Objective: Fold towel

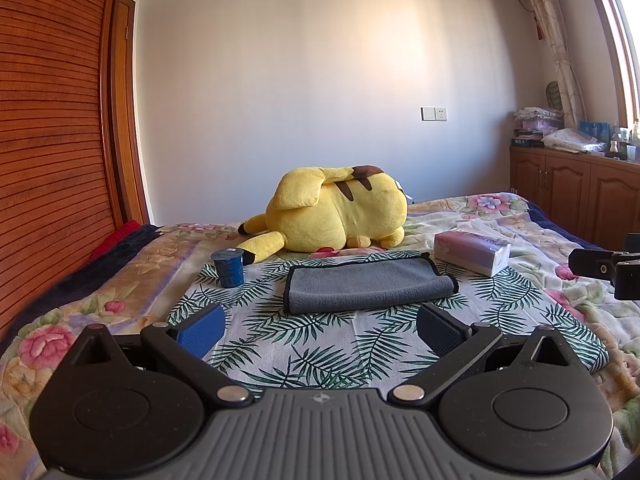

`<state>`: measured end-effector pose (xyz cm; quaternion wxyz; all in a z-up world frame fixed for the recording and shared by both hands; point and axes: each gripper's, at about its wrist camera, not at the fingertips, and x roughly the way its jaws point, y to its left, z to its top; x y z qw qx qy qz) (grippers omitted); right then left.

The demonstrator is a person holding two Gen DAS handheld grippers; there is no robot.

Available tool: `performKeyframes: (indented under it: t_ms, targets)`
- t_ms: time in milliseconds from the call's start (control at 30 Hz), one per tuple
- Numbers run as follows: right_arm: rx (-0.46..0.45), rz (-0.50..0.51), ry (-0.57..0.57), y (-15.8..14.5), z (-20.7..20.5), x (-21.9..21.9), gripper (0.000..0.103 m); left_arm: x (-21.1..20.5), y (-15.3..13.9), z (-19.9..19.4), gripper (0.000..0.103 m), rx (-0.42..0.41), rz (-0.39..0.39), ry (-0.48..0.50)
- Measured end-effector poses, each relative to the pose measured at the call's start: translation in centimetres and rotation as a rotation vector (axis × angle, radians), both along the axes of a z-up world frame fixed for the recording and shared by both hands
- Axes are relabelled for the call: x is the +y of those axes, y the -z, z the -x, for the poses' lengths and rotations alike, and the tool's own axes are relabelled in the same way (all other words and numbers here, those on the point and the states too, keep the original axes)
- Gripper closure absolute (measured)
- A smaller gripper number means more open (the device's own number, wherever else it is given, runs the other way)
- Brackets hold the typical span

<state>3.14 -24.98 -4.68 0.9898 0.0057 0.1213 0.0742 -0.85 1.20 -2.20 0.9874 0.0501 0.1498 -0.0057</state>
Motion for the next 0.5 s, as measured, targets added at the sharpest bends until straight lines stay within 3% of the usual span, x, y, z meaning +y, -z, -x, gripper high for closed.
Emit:
performKeyframes:
  t_ms: [500]
  targets:
    - [0.001, -0.001, 0.000, -0.01, -0.02, 0.05, 0.000, -0.06, 0.14, 0.03, 0.000, 0.002, -0.001, 0.000]
